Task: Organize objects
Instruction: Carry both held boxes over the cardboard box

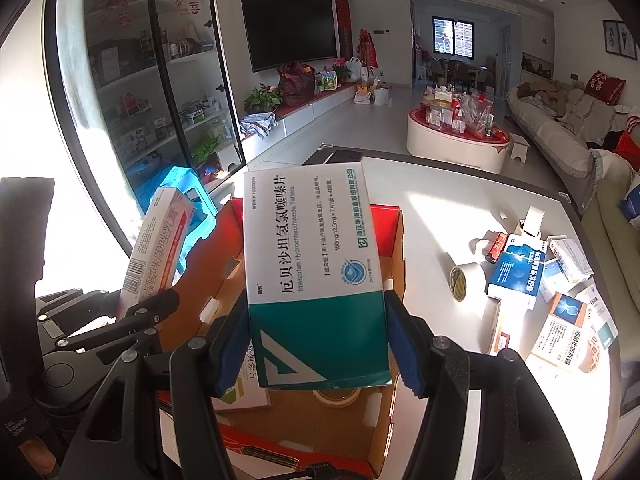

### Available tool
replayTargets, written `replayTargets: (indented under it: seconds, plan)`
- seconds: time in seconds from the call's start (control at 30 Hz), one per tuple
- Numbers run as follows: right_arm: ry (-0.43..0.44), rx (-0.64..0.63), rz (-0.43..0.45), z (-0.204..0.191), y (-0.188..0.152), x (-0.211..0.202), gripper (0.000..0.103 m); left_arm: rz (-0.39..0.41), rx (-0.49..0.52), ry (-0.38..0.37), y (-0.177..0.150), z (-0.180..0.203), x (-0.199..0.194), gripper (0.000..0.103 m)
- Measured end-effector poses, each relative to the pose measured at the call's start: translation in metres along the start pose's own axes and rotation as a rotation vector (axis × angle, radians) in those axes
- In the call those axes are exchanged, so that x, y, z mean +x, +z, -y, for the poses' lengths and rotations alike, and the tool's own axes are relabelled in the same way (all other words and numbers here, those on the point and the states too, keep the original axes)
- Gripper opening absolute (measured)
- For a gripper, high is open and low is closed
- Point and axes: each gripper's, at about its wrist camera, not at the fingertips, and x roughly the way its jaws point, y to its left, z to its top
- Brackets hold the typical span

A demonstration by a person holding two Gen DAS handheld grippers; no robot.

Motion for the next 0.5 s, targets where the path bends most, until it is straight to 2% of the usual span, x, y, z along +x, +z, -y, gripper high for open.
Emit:
replayTargets:
  seconds: [0.2, 0.5]
  plan:
    - [-0.004, 0.004, -0.014, 0.002, 0.006, 0.014, 0.062, -0.013, 0.018, -0.013, 0.006, 0.003, 0.011, 0.026]
    - [-0.008, -0.009, -0.051, -0.001, 0.004, 0.035, 0.062, -0.072, 0.027, -0.031, 0.004, 0.008, 0.035, 0.026]
